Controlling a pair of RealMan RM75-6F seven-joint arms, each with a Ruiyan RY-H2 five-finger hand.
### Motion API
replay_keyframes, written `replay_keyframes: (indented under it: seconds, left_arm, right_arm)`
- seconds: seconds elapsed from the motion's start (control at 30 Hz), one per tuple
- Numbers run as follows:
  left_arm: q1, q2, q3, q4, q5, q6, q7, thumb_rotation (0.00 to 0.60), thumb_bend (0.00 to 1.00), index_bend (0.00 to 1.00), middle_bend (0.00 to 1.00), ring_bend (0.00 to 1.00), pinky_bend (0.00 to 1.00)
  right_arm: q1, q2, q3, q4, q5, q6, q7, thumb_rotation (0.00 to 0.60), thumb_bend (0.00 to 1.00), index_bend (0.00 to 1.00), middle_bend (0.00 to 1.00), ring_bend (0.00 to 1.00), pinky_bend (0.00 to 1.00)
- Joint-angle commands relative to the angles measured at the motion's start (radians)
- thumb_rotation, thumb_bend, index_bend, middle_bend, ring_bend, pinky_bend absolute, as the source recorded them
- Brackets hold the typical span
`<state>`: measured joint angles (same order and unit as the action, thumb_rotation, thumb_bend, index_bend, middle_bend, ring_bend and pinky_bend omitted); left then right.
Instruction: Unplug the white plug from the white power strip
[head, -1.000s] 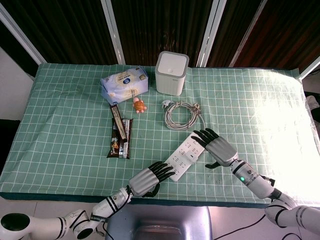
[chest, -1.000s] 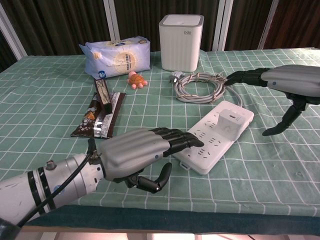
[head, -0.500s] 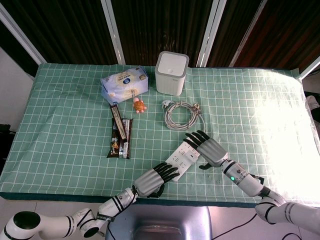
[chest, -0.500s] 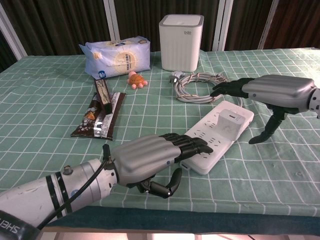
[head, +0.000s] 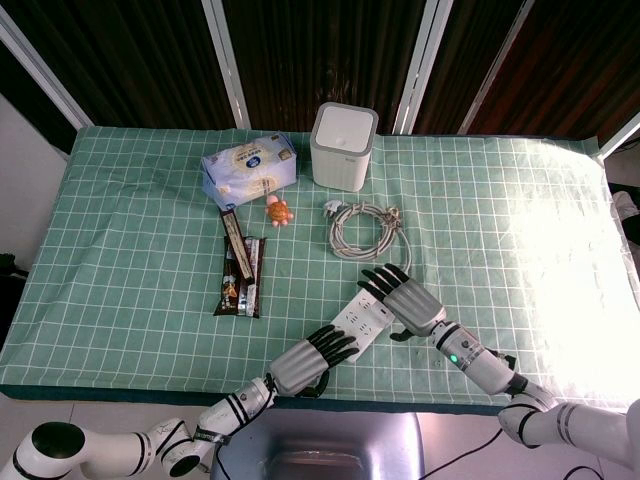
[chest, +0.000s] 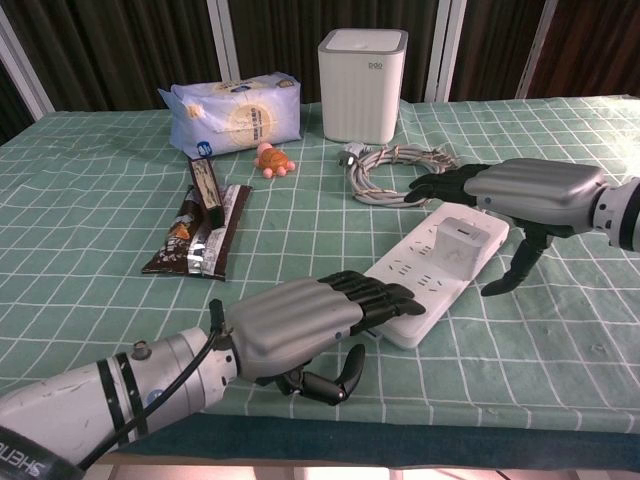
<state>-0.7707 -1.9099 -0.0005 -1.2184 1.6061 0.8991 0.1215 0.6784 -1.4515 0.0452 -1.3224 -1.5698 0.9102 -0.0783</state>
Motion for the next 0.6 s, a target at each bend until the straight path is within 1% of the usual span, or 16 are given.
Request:
replay_keyframes:
  seconds: [0.03, 0.17, 0.3, 0.37, 0.47, 0.6]
  left_arm:
    - [0.001, 0.001, 0.004, -0.001, -0.006, -0.004, 0.003, 0.352, 0.80, 0.00, 0.00, 0.00, 0.09]
    - [0.001, -0.001, 0.012, 0.003, -0.011, -0.007, 0.007, 0.362, 0.80, 0.00, 0.00, 0.00, 0.09]
    - [0.001, -0.005, 0.018, 0.007, -0.012, -0.007, 0.007, 0.356, 0.80, 0.00, 0.00, 0.00, 0.09]
    - [0.001, -0.007, 0.022, 0.009, -0.012, -0.007, 0.006, 0.355, 0.80, 0.00, 0.00, 0.00, 0.09]
    - [0.001, -0.010, 0.029, 0.010, -0.007, -0.005, 0.008, 0.359, 0.80, 0.00, 0.00, 0.00, 0.09]
    - [0.000, -0.013, 0.033, 0.012, -0.005, -0.002, 0.011, 0.361, 0.80, 0.00, 0.00, 0.00, 0.09]
  right_arm:
    - [0.003, -0.003, -0.002, 0.001, 0.001, 0.001, -0.012, 0.526, 0.13, 0.00, 0.00, 0.00, 0.00]
    - [0.010, -0.010, -0.005, 0.015, 0.005, -0.001, -0.039, 0.527, 0.13, 0.00, 0.00, 0.00, 0.00]
    - [0.016, -0.016, -0.009, 0.027, 0.005, -0.003, -0.057, 0.527, 0.16, 0.01, 0.00, 0.00, 0.00]
    - [0.017, -0.020, -0.012, 0.031, 0.003, 0.001, -0.065, 0.531, 0.17, 0.05, 0.03, 0.00, 0.00]
    - [0.018, -0.020, -0.016, 0.032, -0.001, 0.007, -0.061, 0.536, 0.20, 0.15, 0.11, 0.00, 0.01]
    - [0.019, -0.015, -0.020, 0.031, -0.002, 0.010, -0.054, 0.539, 0.24, 0.23, 0.16, 0.00, 0.03]
